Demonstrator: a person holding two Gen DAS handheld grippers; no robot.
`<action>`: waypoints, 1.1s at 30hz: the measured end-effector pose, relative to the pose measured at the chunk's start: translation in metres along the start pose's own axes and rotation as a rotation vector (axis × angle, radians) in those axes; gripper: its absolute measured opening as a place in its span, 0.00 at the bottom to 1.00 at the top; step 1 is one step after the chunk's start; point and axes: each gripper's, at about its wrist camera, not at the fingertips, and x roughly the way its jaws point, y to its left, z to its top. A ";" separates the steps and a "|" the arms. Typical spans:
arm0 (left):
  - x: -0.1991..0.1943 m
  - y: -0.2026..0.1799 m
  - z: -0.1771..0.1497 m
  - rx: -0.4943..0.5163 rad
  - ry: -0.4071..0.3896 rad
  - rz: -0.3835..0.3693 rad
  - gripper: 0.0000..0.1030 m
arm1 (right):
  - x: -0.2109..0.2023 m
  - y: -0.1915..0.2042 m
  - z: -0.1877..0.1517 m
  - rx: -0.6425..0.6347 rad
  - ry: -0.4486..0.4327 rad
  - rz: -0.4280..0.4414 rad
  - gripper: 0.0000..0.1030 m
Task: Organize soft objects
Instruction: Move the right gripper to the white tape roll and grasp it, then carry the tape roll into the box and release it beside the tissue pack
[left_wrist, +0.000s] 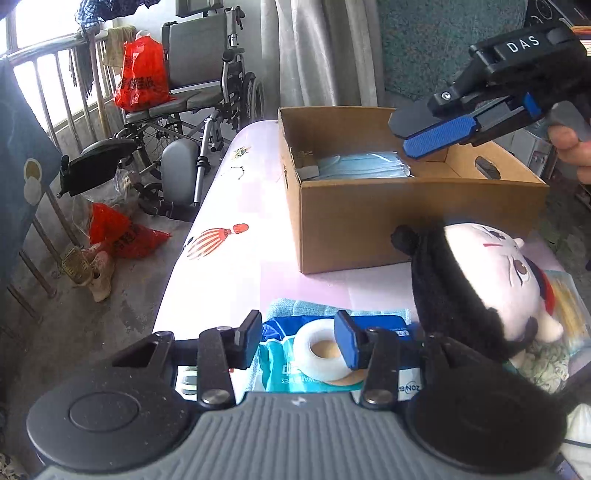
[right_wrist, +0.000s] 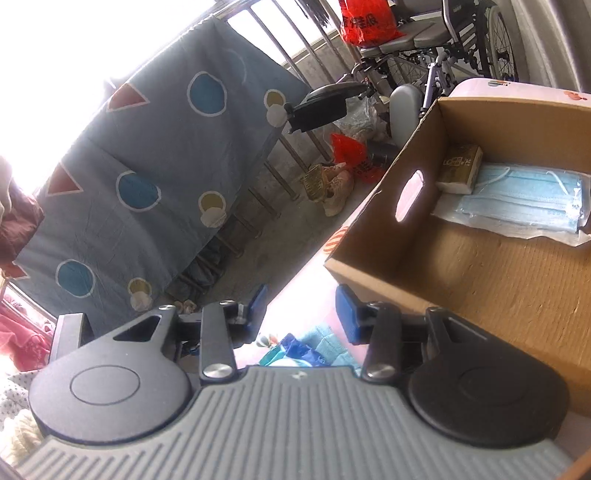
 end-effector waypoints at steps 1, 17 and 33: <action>-0.001 -0.002 -0.007 -0.006 -0.008 -0.014 0.57 | 0.005 0.006 -0.009 0.020 0.020 0.017 0.40; 0.022 -0.017 -0.043 -0.056 -0.082 -0.021 0.48 | 0.100 0.034 -0.063 -0.013 0.218 -0.094 0.40; 0.004 -0.032 -0.038 0.023 -0.162 -0.002 0.47 | 0.104 0.021 -0.062 -0.017 0.218 -0.112 0.34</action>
